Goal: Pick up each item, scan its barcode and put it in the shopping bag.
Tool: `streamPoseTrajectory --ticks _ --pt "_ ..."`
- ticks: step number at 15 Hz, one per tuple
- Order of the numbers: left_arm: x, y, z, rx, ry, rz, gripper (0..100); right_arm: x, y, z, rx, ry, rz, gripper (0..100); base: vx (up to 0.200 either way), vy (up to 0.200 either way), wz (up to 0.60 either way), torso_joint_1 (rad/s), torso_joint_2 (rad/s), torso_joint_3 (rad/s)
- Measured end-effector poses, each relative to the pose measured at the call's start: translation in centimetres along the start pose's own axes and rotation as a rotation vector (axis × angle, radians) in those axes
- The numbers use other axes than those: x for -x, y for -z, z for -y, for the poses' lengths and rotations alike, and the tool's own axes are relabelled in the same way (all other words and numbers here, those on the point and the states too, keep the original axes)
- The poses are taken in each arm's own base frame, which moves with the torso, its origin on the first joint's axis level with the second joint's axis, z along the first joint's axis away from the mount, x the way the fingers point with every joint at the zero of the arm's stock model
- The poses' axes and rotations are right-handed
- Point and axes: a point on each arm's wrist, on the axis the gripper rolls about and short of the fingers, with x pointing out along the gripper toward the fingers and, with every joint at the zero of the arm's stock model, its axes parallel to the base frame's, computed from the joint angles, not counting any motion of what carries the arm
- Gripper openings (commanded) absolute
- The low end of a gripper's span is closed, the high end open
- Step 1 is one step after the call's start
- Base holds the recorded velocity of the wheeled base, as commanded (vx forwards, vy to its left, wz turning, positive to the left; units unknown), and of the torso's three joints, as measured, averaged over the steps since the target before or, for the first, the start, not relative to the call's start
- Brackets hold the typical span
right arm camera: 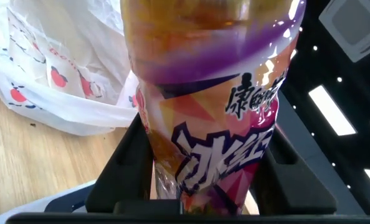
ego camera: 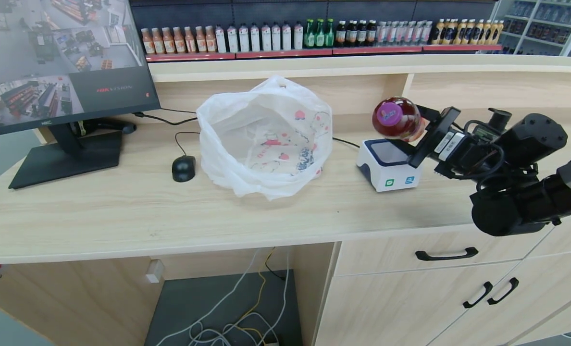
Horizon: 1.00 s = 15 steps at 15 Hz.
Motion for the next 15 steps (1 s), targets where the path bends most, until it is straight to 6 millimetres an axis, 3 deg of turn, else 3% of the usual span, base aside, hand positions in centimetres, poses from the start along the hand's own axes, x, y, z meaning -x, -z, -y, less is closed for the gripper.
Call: streamPoseTrajectory --ticks 15 --pt "0.0 0.0 0.0 0.000 0.000 0.000 100 -0.2 0.5 -1.4 -0.013 -0.021 -0.001 0 0.000 0.000 0.00 0.000 0.00 0.000"
